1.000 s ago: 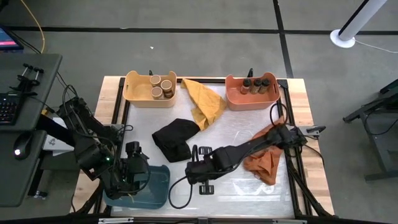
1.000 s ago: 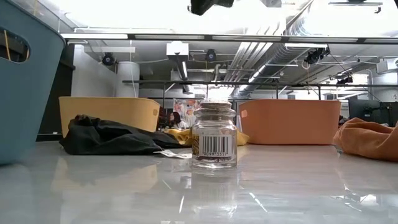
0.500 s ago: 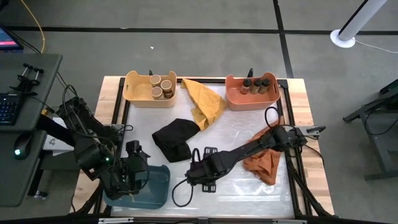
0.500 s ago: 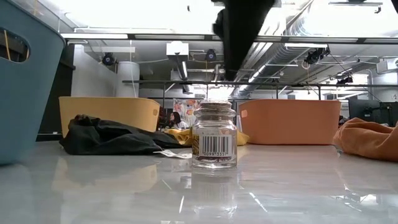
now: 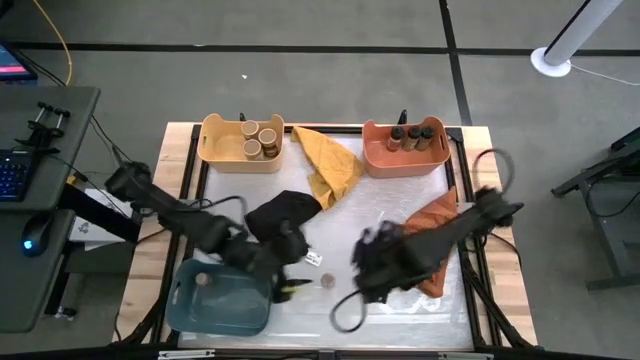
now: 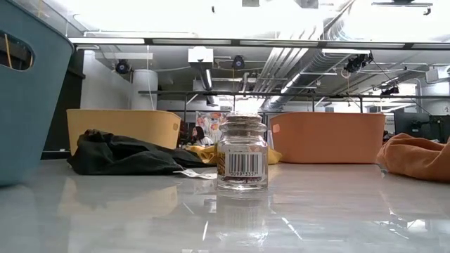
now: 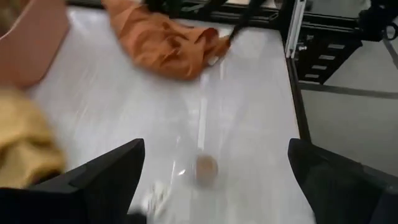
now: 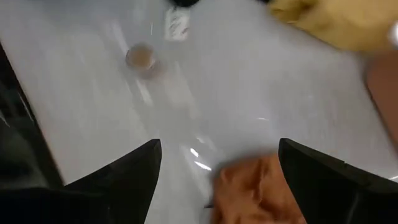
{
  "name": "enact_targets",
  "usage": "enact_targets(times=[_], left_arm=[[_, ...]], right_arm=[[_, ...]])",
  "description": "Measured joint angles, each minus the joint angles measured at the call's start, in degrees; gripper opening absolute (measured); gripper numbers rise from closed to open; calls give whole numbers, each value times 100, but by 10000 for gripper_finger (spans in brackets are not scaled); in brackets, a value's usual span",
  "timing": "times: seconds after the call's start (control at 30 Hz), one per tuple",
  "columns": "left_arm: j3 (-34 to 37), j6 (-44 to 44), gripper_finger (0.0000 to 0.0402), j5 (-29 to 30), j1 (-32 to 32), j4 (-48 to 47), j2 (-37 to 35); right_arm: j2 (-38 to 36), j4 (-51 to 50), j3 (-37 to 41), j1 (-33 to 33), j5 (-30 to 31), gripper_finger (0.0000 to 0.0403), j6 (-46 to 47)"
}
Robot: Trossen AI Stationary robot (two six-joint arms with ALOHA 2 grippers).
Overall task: Sort spices by type
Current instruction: Put the brown seasoning bottle into the blue bin
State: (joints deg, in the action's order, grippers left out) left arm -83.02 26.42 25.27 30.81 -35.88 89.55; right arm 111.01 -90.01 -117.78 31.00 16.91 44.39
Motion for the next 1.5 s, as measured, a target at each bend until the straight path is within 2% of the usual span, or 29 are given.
enact_targets(times=[0.2,0.37,0.57,0.67,0.83,1.0,1.07,1.17,1.4,1.5], left_arm=[[2,-1315,381,-841,-620,993,1000],[3,-1609,381,-1376,-771,975,1816],[7,-1621,381,-1533,-739,1191,2541],[7,-1586,381,-1594,-741,1204,2777],[7,-1451,381,-1616,-745,1208,2982],[2,-1375,372,-1554,-746,1444,3011],[2,-1297,354,-1538,-760,1505,3019],[2,-1168,306,-1501,-784,1532,3019],[1,-994,138,-1405,-779,1376,3013],[0,-940,136,-1419,-733,1360,3011]], right_arm=[[-1345,-12,762,585,754,319,2487],[-1841,-4,1345,1059,1267,319,3722],[-1917,59,2137,1285,1220,319,4293],[-1917,292,2549,1303,983,319,4370],[-1916,700,3007,1303,701,319,4370],[-1915,940,3144,1303,681,319,4366],[-1917,939,3144,1303,685,319,4363],[-1917,928,3144,1303,683,319,4318],[-1916,901,3144,1303,710,319,4259],[-1917,902,3144,1303,717,319,4259]])
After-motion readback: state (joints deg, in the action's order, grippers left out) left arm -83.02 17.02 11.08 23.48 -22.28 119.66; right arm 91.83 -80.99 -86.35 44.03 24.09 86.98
